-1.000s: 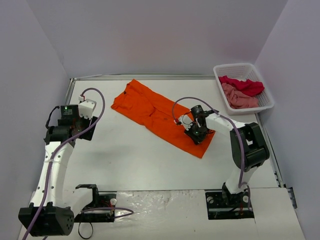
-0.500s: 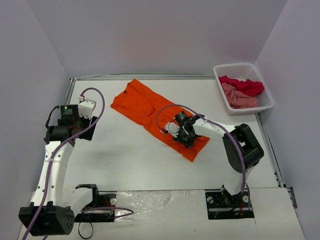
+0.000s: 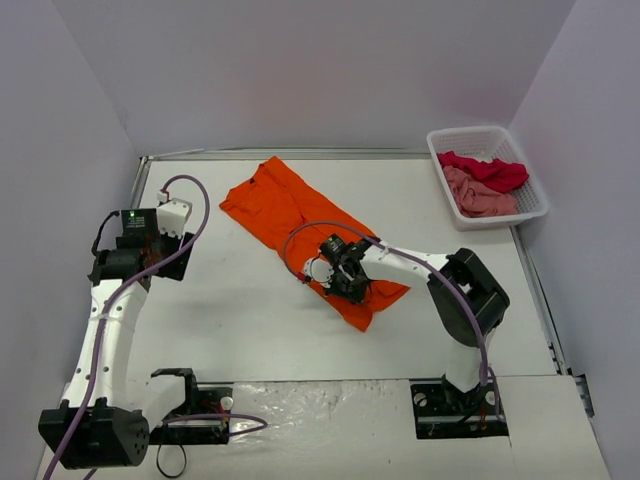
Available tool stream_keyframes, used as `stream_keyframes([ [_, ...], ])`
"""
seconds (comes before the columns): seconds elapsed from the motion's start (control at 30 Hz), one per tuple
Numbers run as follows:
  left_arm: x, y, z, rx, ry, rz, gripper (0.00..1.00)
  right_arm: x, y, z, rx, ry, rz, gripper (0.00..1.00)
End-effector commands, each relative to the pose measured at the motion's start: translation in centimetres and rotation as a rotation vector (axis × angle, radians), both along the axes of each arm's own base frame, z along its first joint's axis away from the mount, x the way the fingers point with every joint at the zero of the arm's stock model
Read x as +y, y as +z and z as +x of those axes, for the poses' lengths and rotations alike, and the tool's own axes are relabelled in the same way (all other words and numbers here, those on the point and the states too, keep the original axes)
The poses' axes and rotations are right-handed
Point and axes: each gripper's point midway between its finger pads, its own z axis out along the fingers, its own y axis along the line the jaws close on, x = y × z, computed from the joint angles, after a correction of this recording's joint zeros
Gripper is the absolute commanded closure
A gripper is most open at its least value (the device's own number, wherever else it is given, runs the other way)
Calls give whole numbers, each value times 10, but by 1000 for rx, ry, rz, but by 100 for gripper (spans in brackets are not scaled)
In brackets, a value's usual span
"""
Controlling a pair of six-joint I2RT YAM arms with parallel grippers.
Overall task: Fold and stack the t-shirts
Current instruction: Rotate the tshirt 90 degrees
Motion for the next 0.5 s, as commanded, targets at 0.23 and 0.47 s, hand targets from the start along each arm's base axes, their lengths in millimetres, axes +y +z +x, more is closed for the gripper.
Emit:
stream_keyframes([
  [0.23, 4, 12, 4, -38, 27, -1, 36, 21, -36, -76, 264, 87, -23, 100],
  [0.47, 7, 13, 5, -53, 36, -4, 36, 65, -40, -93, 258, 249, -12, 100],
])
